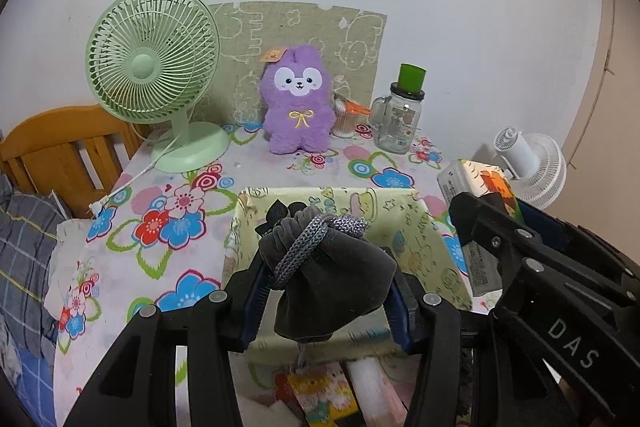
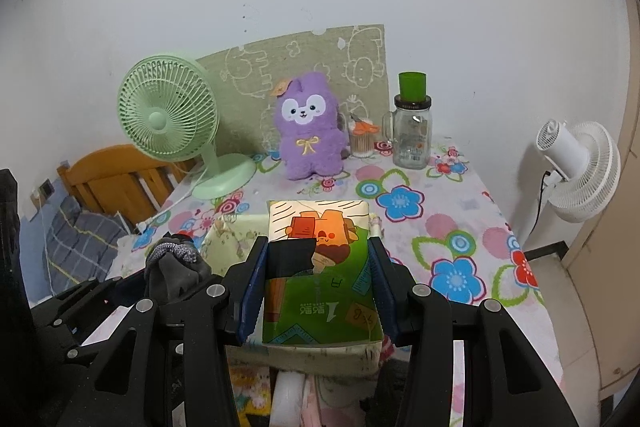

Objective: Organize soft objects
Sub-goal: 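Lift the grey pouch and green book and carry both over the box, then lower the pouch and book into the box and open both grippers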

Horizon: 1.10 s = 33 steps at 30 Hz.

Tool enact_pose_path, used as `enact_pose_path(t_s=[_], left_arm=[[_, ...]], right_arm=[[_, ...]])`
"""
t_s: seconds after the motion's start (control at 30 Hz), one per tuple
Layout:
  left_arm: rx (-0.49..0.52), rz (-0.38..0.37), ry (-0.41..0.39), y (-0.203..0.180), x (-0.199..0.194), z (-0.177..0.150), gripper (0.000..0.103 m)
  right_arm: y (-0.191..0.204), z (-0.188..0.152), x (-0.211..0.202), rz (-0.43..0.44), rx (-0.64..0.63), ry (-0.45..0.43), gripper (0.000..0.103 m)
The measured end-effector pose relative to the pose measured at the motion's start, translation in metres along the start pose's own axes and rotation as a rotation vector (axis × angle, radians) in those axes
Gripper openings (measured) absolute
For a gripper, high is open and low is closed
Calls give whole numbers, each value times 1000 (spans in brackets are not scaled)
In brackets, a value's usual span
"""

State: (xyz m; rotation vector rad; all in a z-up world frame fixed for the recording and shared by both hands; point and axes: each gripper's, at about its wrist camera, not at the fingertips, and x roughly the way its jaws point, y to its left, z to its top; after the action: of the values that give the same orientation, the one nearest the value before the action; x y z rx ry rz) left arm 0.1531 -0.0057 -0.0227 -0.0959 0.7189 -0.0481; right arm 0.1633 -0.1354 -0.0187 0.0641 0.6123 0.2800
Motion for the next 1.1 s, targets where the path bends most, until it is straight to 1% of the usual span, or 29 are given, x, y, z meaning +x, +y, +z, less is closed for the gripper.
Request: enact_pose_path(t_s=[0.07, 0.23, 0.43, 0.7, 0.77, 0.83, 0.9, 1.03, 1.1], left_arm=[[3, 4, -3, 1, 6, 4, 53], [16, 4, 17, 4, 25, 10, 52], [18, 19, 16, 9, 42, 18, 53], [-7, 24, 70, 20, 77, 18, 56], [-12, 25, 79, 23, 82, 17, 58], [-10, 22, 86, 24, 85, 16, 66], [3, 20, 88, 24, 86, 14, 67], [22, 22, 88, 23, 88, 13, 78], [29, 24, 83, 23, 86, 12, 80]], right_arm=[[0, 3, 5, -3, -3, -4, 51], [0, 8, 21, -12, -1, 2, 51], [-2, 10, 41, -12, 23, 20, 51], [-2, 10, 78, -13, 30, 61, 51], [-3, 9, 87, -7, 34, 78, 51], [-3, 7, 94, 7, 40, 93, 52], [-2, 6, 100, 16, 34, 104, 53], [-2, 5, 108, 21, 28, 133, 56], [-4, 4, 110, 20, 42, 150, 65]])
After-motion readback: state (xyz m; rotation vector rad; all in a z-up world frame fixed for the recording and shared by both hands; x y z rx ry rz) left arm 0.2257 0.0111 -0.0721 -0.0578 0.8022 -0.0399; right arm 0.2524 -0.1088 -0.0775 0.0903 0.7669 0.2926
